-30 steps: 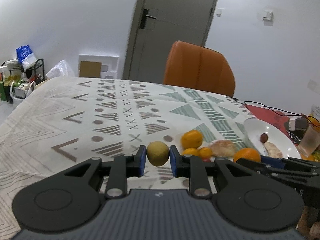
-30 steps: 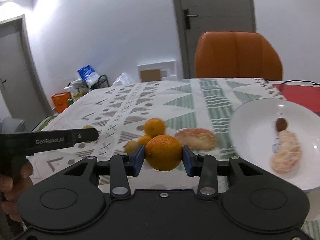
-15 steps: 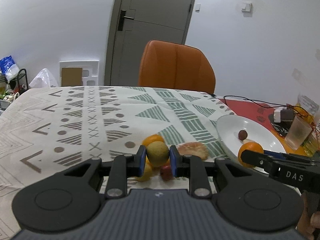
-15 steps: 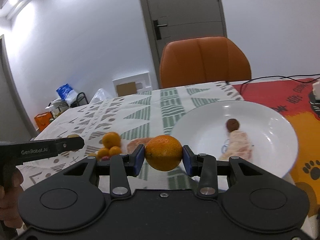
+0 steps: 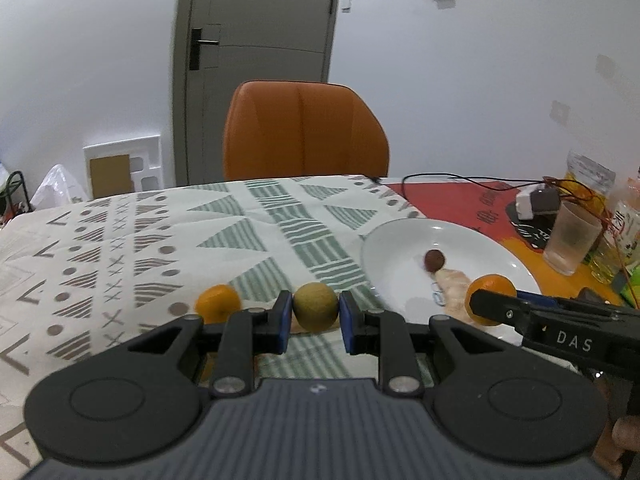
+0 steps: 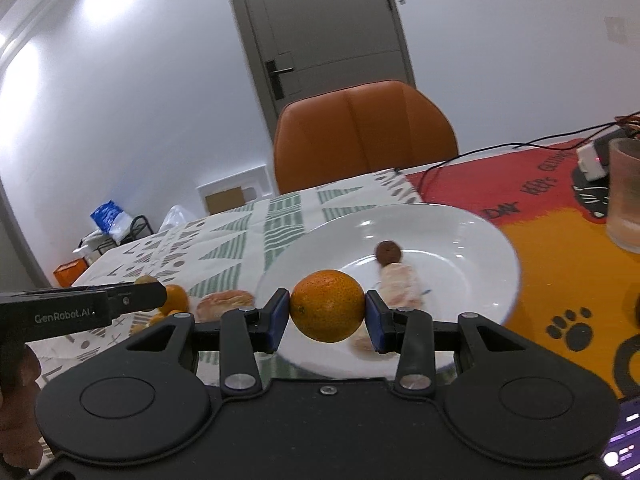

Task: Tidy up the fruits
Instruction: 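Release the yellow fruit into the bowl with the left gripper while the right gripper lowers the orange in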

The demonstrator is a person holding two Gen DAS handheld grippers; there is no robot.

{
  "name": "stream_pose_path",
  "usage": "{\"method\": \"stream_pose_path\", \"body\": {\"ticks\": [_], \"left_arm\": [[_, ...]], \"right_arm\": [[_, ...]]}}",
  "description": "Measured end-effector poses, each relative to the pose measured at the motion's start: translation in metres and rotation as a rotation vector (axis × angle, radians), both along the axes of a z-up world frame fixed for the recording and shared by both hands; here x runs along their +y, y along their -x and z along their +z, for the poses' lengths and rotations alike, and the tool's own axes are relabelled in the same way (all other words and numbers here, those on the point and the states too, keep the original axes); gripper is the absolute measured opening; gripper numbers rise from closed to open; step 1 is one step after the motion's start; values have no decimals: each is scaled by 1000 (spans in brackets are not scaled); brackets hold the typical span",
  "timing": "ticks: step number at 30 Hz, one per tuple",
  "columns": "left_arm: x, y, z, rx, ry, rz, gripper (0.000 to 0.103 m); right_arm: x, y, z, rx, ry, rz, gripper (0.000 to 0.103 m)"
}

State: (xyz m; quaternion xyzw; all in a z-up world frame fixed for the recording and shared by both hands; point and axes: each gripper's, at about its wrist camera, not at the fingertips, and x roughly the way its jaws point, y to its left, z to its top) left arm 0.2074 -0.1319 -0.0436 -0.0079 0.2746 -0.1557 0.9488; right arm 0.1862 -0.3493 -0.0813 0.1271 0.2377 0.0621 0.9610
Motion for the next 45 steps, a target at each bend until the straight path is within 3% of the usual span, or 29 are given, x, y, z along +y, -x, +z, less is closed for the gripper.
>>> {"method": "stream_pose_path", "body": {"ticks": [18, 29, 38, 45], "left_arm": [[-46, -16, -2, -3, -52, -64, 24], [-66, -24, -5, -1, -52, -99, 24], [-59, -21, -3, -2, -52, -87, 28], [-35, -18, -1, 6, -41, -28, 44]], "right_arm": [[-32, -6, -10, -8, -22, -50, 40], [-46, 1, -9, -18, -43, -105, 51], [-35, 3, -11, -4, -44, -83, 56], [-24, 2, -7, -8, -29, -66, 64]]}}
